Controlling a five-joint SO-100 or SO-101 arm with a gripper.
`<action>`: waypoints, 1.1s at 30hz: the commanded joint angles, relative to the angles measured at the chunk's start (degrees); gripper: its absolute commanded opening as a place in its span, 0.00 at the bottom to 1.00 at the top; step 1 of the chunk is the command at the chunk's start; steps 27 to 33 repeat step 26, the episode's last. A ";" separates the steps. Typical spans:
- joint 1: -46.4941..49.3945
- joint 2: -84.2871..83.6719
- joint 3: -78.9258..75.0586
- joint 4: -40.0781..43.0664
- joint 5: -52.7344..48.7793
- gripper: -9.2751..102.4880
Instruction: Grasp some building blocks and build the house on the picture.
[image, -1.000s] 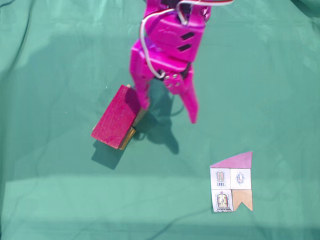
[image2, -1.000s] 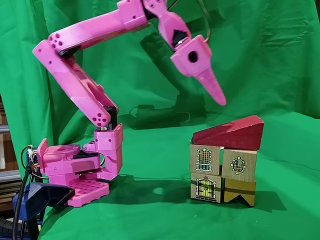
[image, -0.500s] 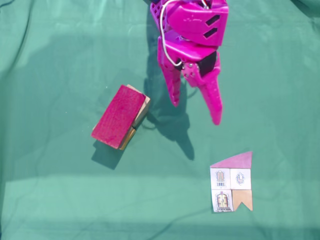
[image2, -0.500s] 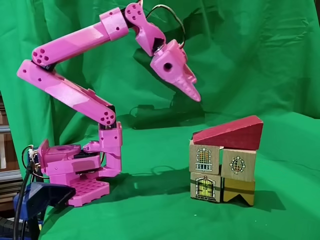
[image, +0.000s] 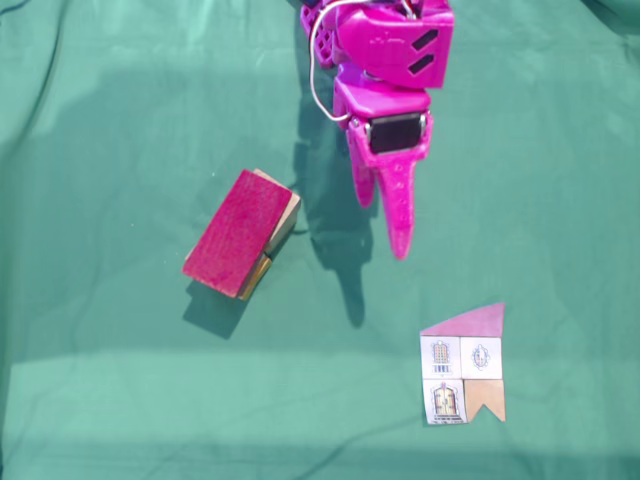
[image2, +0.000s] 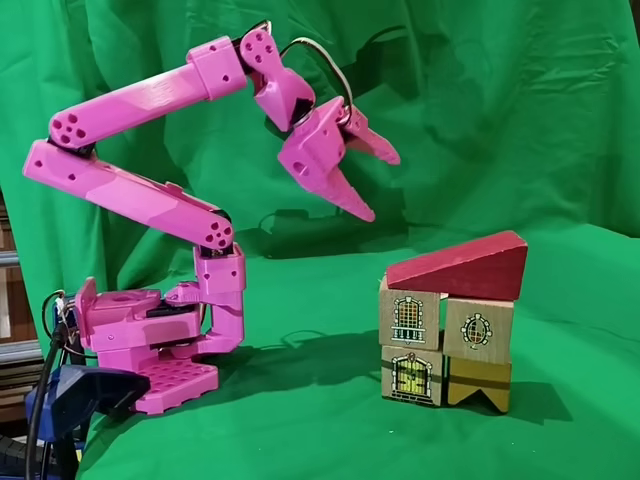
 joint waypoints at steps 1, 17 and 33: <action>-0.09 2.11 3.16 -6.59 3.78 0.44; -0.09 9.58 17.14 -16.52 4.57 0.37; -0.09 16.88 24.08 -16.52 4.57 0.28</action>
